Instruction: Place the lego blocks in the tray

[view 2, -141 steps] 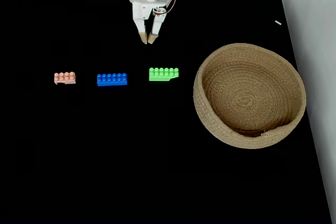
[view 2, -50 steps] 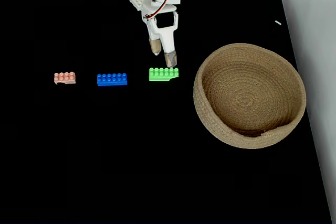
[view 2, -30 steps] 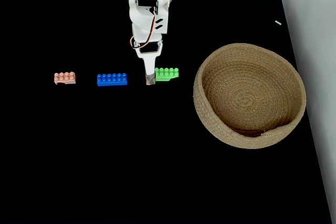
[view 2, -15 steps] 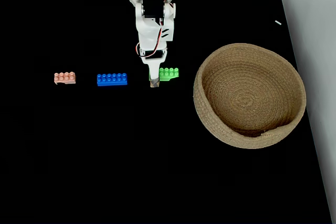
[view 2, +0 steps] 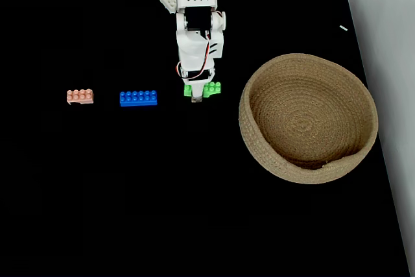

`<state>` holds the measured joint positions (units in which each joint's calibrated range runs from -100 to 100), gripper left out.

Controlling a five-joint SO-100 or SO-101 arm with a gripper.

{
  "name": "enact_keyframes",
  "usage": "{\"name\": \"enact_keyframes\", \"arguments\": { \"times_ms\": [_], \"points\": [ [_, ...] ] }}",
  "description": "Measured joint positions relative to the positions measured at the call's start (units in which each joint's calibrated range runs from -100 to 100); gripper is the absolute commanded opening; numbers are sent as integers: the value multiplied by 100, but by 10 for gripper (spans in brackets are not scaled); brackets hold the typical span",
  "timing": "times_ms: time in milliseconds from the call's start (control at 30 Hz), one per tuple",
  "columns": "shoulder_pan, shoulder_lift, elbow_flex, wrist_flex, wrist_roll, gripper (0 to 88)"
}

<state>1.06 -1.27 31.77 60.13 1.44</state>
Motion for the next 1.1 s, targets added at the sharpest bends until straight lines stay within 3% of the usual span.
{"name": "enact_keyframes", "arguments": {
  "times_ms": [267, 567, 833, 1100],
  "points": [
    [8, 93, -141, 8, 44, 0],
    [-73, -967, -1237, 1007, 913, 0],
    [-912, -1484, -2634, 966, 1670, 0],
    [-1914, -390, -3579, 292, 2173, 26]
  ]
}}
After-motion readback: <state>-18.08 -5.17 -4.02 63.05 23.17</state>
